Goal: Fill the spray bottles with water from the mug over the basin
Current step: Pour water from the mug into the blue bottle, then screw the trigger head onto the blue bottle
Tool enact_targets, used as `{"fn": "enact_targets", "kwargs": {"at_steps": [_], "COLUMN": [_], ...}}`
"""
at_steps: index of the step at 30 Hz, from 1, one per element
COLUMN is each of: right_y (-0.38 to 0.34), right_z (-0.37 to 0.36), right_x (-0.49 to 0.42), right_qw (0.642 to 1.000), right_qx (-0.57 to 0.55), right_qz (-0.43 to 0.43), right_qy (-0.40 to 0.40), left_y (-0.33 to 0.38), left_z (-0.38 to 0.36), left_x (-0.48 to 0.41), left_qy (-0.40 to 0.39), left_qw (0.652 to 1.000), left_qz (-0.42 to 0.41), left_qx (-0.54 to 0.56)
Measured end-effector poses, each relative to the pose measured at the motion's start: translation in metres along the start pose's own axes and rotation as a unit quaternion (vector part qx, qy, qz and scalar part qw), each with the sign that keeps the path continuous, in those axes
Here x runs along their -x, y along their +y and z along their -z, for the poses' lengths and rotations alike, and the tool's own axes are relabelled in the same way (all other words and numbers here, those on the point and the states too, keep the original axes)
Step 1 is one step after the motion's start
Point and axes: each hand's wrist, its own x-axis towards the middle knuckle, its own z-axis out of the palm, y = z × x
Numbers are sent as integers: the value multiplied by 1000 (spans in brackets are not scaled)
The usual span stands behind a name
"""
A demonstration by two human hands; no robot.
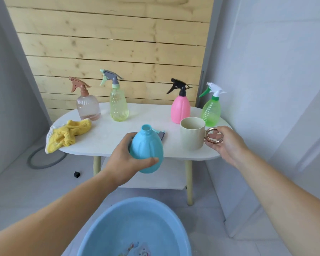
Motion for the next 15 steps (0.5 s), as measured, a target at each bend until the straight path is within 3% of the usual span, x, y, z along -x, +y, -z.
{"fn": "enact_targets", "kwargs": {"at_steps": [8,15], "right_y": [16,21], "right_z": [5,4], "right_x": [-34,-47], "right_qw": [1000,994], "right_qx": [-5,103], "right_qz": [-24,2], "right_qy": [-5,46], "left_y": [-3,-15], "left_z": [-3,-7], "left_x": [-40,-59], "left_qy": [7,5], "left_qw": [1000,999], "left_qz": [15,30], "left_qx": [15,22]}}
